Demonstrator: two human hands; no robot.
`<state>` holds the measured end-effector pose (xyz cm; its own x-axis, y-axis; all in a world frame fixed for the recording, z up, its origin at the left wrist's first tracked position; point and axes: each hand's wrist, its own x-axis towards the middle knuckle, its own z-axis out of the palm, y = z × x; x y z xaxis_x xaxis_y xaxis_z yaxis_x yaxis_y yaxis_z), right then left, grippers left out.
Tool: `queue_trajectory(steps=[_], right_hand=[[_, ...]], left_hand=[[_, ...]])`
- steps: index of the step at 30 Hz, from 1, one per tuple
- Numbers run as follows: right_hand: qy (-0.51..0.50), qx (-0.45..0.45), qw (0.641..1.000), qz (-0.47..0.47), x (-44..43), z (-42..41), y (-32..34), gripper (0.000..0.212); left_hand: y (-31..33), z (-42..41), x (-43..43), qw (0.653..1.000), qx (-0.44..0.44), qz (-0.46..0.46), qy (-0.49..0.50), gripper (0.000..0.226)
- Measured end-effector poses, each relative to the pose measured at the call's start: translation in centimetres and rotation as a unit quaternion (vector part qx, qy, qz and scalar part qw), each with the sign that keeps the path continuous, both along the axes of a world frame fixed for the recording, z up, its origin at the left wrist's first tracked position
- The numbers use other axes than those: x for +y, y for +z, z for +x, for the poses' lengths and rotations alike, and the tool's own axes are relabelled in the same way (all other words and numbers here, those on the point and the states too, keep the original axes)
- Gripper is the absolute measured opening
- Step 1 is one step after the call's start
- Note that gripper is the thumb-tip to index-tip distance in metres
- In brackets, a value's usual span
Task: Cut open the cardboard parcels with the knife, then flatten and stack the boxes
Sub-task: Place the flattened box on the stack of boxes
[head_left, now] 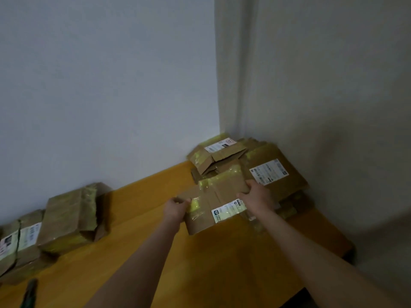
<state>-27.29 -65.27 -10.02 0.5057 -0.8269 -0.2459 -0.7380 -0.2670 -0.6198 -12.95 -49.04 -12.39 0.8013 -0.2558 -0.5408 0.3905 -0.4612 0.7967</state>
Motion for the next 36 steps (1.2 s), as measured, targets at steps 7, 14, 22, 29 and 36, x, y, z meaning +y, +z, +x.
queue_trajectory(steps=[7, 14, 22, 29, 36], right_hand=[[0.100, 0.007, 0.992, -0.072, -1.5, 6.7, -1.0, 0.046], [0.276, 0.009, 0.960, -0.050, 1.2, 9.4, -4.4, 0.033], [0.333, 0.059, 0.941, -0.021, 1.8, 10.7, -7.3, 0.040], [0.372, 0.059, 0.926, -0.037, 5.6, 13.5, -5.5, 0.039], [0.396, 0.029, 0.918, -0.021, 14.6, 17.5, -3.6, 0.033]], left_hand=[[-1.1, 2.4, 1.5, 0.975, 0.010, -0.025, 0.221, 0.022], [-3.5, 3.9, 3.1, 0.934, -0.021, 0.061, 0.351, 0.038], [-5.8, 3.5, 1.7, 0.954, 0.082, 0.114, 0.266, 0.044], [-3.5, 4.3, 5.1, 0.952, -0.008, 0.295, 0.081, 0.069], [-0.9, 6.9, 12.4, 0.927, -0.152, 0.343, -0.014, 0.061]])
